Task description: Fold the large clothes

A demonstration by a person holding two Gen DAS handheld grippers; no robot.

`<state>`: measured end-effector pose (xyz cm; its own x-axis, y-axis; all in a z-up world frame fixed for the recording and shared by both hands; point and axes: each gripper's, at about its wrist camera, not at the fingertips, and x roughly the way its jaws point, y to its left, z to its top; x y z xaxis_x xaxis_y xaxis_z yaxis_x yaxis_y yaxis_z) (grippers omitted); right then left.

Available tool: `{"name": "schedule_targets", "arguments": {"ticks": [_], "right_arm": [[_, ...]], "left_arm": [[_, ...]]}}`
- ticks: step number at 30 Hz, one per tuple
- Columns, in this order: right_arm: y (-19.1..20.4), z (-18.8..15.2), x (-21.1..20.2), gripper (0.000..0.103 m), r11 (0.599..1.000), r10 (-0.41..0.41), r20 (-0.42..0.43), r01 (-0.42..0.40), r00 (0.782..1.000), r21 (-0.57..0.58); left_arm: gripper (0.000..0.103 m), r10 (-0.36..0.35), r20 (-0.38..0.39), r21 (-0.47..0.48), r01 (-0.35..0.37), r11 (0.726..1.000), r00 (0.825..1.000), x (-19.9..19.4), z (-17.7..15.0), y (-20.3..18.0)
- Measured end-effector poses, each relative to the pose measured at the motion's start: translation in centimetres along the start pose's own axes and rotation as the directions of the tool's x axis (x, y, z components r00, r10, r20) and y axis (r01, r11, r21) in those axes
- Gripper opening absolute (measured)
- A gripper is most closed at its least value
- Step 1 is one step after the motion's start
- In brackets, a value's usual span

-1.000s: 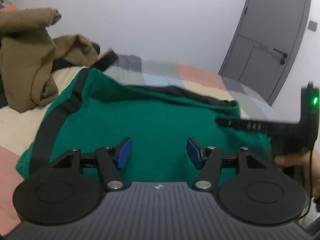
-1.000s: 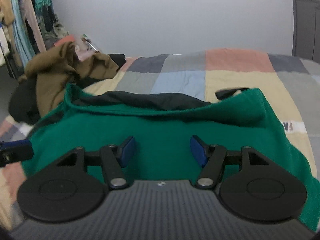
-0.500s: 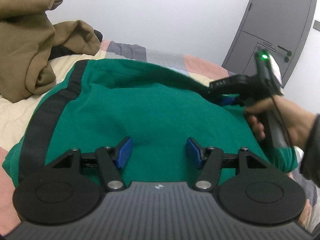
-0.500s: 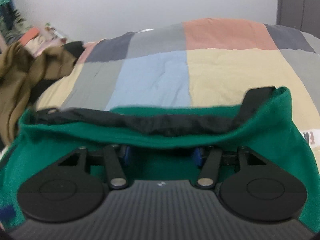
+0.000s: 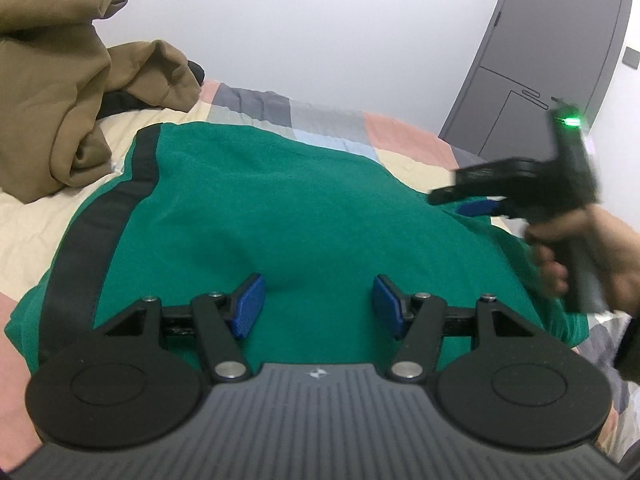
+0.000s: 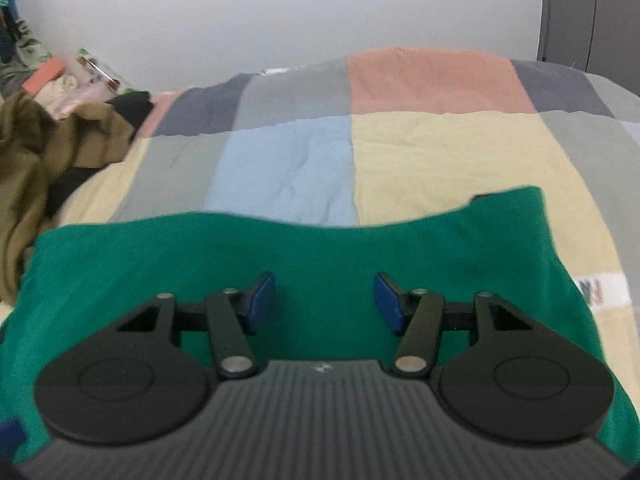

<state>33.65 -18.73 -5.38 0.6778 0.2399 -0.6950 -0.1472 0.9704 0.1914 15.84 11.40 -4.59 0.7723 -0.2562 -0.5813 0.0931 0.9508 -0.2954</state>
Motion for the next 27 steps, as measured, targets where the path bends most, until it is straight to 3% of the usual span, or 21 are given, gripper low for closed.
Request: {"name": "schedule_targets", "arguments": {"ticks": [9,14,20,23,27], "right_arm": [[0.9,-5.6,-9.8,0.058,0.993,0.093,0.051,-0.089,0.994,-0.079],[0.9,-9.4,-10.1,0.057,0.991,0.099,0.042,-0.095,0.994,-0.091],[0.5,-10.5,-8.4,0.057,0.993,0.108,0.027,-0.106,0.994,-0.058],[0.1,-10.7,-8.9,0.057,0.992,0.128,0.036,-0.128,0.991,0.008],[-0.4,-11.3,-11.0,0.059,0.970,0.211,0.043,-0.215,0.977,0.112]], "left_arm": [[0.066,0.036,0.023,0.022,-0.037,0.999,0.999,-0.5,-0.8,-0.8],[0.066,0.039,0.019,0.025,-0.039,0.999,0.999,0.0,-1.2,-0.6],[0.066,0.074,-0.005,0.050,-0.074,0.996,0.997,0.8,-1.6,-1.1],[0.066,0.082,-0.010,0.025,-0.081,0.996,0.997,0.0,-1.4,-1.0],[0.066,0.050,-0.005,-0.037,-0.050,0.998,0.999,-2.9,-1.3,-1.0]]}}
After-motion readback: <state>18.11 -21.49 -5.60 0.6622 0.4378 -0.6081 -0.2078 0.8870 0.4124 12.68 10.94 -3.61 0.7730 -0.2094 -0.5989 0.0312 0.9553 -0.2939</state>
